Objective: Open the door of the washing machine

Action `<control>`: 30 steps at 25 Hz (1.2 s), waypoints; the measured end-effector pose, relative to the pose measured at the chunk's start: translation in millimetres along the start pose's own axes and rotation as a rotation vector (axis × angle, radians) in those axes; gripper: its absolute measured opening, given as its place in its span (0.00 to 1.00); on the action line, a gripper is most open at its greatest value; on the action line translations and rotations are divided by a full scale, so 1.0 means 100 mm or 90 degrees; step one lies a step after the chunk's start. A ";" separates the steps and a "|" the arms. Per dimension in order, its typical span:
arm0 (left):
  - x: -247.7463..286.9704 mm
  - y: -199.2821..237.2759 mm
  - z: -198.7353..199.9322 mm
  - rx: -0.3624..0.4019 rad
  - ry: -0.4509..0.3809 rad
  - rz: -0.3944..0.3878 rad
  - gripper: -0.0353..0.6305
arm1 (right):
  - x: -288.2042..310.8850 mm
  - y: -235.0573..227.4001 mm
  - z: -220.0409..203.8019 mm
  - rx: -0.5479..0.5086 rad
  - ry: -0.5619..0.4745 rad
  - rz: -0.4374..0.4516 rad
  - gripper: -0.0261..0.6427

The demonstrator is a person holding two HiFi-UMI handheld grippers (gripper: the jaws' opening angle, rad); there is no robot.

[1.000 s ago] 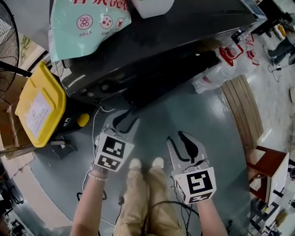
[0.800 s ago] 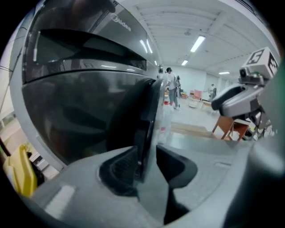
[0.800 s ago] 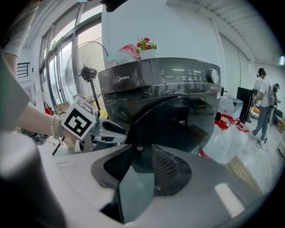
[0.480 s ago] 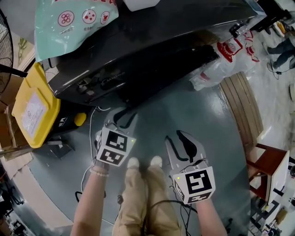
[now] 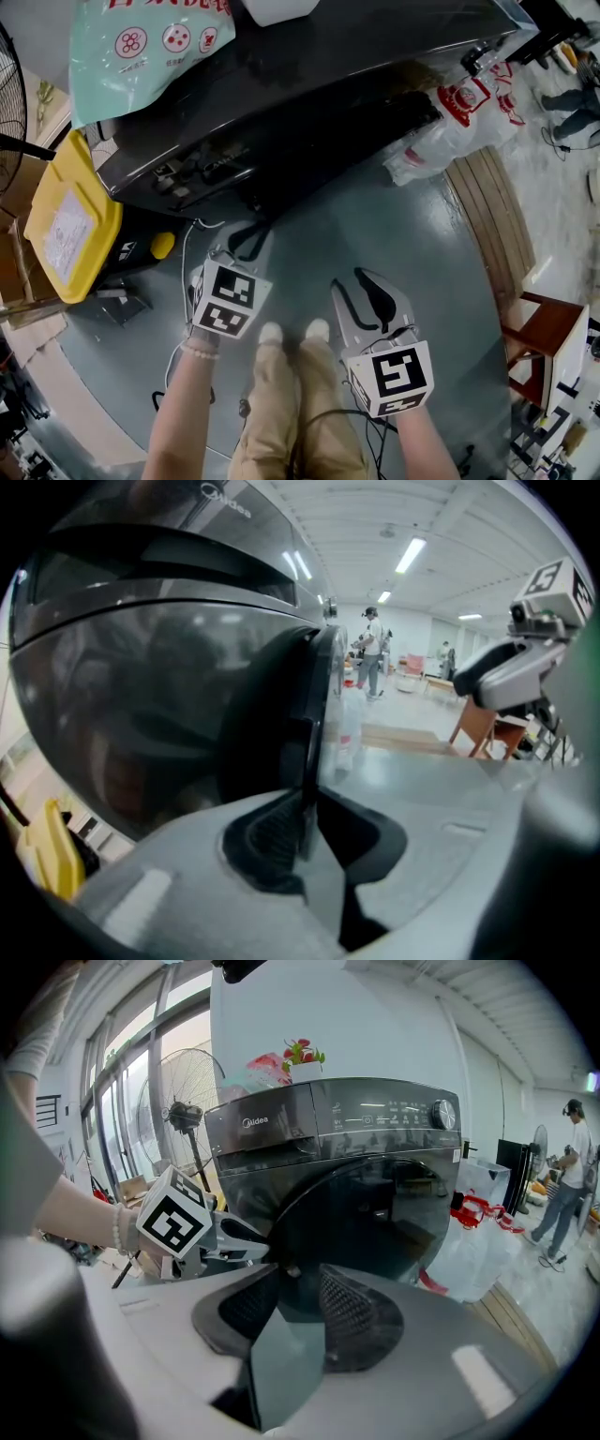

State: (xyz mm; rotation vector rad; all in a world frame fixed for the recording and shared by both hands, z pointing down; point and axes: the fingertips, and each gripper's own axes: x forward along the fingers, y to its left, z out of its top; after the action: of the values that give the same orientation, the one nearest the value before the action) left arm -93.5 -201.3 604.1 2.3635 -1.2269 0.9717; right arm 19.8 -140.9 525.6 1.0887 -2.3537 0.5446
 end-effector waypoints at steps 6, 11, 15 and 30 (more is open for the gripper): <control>-0.01 -0.03 0.00 -0.006 0.000 -0.002 0.11 | -0.02 0.01 0.00 0.000 -0.002 -0.003 0.22; -0.03 -0.14 -0.03 -0.006 0.003 -0.019 0.11 | -0.06 0.01 -0.02 0.003 -0.004 -0.007 0.22; -0.04 -0.31 -0.05 -0.003 0.006 -0.038 0.11 | -0.10 0.01 -0.04 0.005 -0.006 -0.010 0.22; -0.09 -1.01 -0.10 0.002 0.021 -0.116 0.12 | -0.37 -0.11 -0.16 0.033 -0.013 -0.046 0.22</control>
State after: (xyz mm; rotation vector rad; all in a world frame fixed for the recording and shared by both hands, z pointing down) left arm -19.6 -131.7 608.9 2.4017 -0.9787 0.9491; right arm 53.5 -117.2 518.6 1.2028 -2.3186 0.5733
